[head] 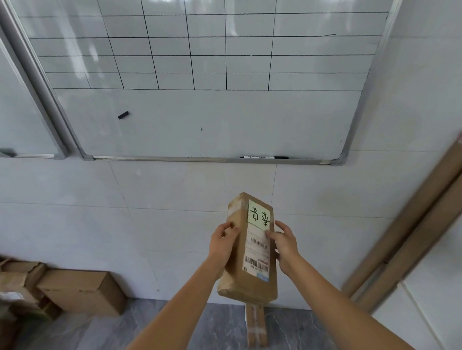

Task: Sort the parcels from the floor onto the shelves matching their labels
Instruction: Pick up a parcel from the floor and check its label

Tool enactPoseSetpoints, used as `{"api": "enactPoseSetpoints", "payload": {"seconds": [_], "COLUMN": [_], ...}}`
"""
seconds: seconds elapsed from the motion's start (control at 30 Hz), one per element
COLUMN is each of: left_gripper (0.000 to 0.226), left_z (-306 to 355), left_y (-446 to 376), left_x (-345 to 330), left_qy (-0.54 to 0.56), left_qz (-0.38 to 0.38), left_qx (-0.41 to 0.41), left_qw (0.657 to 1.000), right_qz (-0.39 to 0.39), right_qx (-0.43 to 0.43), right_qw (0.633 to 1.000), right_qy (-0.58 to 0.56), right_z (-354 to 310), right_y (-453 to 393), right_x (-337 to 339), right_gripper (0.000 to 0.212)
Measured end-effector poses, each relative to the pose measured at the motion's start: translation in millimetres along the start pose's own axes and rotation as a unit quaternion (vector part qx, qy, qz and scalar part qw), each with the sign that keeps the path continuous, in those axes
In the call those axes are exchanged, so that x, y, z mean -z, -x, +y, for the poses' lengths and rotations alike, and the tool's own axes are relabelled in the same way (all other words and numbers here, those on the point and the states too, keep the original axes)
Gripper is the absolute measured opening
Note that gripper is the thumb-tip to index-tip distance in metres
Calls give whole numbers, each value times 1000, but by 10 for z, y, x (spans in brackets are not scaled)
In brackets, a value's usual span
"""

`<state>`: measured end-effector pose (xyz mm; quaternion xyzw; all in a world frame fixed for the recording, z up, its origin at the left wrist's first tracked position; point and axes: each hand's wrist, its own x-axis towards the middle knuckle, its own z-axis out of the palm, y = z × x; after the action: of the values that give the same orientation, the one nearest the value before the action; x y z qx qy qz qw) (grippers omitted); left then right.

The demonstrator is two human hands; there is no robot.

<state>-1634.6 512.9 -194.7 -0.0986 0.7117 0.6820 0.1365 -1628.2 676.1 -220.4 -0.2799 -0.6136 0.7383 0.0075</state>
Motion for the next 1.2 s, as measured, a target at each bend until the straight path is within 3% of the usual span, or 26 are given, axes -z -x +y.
{"api": "enactPoseSetpoints", "payload": {"seconds": [0.07,0.13,0.27,0.6,0.77,1.03,1.2], "left_gripper": [57,67,57,58,45,37,30], "left_z": [-19,-46,-44,56,-36,-8,26], "left_y": [-16,-43,-47,-127,-155,-157,-157], "left_x": [6,16,22,-26,-15,5,46], "left_qy": [-2,0,39,64,56,93,71], "left_qz": [-13,-25,-28,-44,-64,-86,-101], "left_qx": [7,19,41,29,35,42,69], "left_qw": [1000,1000,998,997,996,991,990], "right_qz": [-1,-6,-20,-8,5,-18,-19], "right_qx": [-5,-9,14,25,25,-15,-52], "right_qw": [1000,1000,999,999,1000,999,998], "right_qy": [-8,-12,-32,-29,-14,27,34], "right_z": [-24,-40,-90,-214,-221,-277,-267], "right_y": [20,28,24,-18,-65,-142,-96], "right_x": [-14,-20,-18,0,18,33,66], "right_gripper": [58,54,36,40,39,48,43]}}
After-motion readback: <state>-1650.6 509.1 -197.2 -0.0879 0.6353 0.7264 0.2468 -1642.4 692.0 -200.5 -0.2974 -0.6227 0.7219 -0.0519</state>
